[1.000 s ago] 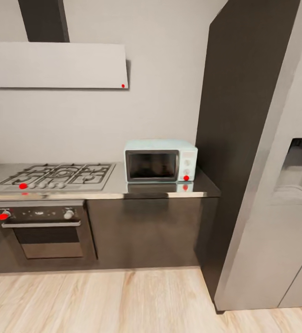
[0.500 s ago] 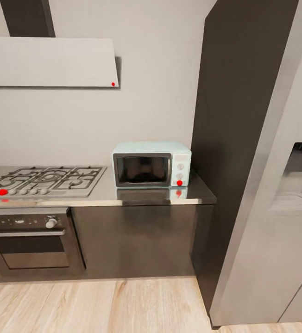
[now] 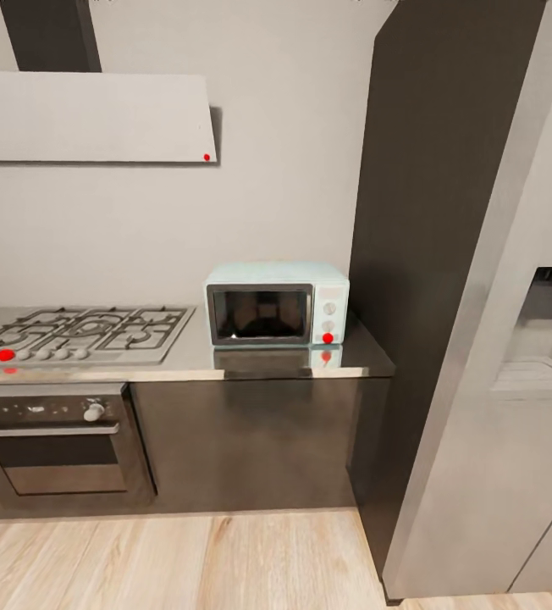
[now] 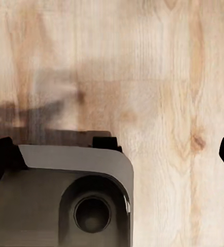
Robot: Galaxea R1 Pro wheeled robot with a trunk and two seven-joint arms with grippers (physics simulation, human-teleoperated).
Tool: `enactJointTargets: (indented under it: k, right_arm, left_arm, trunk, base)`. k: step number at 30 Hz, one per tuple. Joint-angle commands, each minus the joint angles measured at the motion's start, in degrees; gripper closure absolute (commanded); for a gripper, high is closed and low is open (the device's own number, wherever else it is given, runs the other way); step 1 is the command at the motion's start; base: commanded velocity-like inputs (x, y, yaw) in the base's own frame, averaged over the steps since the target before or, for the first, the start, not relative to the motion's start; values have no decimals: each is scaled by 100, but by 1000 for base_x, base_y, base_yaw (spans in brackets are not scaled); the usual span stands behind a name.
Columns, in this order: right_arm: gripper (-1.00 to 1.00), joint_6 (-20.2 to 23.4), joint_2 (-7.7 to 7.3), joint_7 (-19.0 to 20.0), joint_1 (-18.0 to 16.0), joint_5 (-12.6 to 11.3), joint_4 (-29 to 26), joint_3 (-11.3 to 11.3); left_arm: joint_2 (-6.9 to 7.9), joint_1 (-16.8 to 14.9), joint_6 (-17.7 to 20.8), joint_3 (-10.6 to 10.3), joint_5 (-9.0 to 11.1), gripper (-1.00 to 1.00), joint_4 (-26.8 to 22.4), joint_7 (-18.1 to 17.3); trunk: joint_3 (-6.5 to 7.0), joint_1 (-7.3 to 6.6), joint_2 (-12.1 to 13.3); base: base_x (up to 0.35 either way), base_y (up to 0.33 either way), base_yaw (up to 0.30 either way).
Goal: In the kitchen, take the popcorn bag from the countertop, put it into the microwave, and heat it until the popcorn is cooked so the cooked popcorn ends up inside the bag.
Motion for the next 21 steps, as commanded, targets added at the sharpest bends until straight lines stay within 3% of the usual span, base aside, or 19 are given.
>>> enactJointTargets:
  k: [1,10,21]
  right_arm:
    - [-100,-70,-1,3,4,3,-102,2]
    - [-100,-181,-1,7,3,13,-1189,15]
    - [-100,-338,-1,7,4,13,-1299,9]
  left_arm:
    - [-1,-1,-4,30,1,-100,-1,6]
    - [-1,-2,30,63,1,-100,-124,14]
    - [-10,-1,31,85,1,-100,-123,20]
  trunk:
    - [14,-23,39]
    - [175,-220,400]
    - [373,-462,841]
  base:
    - [0,0,0]
    - [0,0,4]
    - [0,0,212]
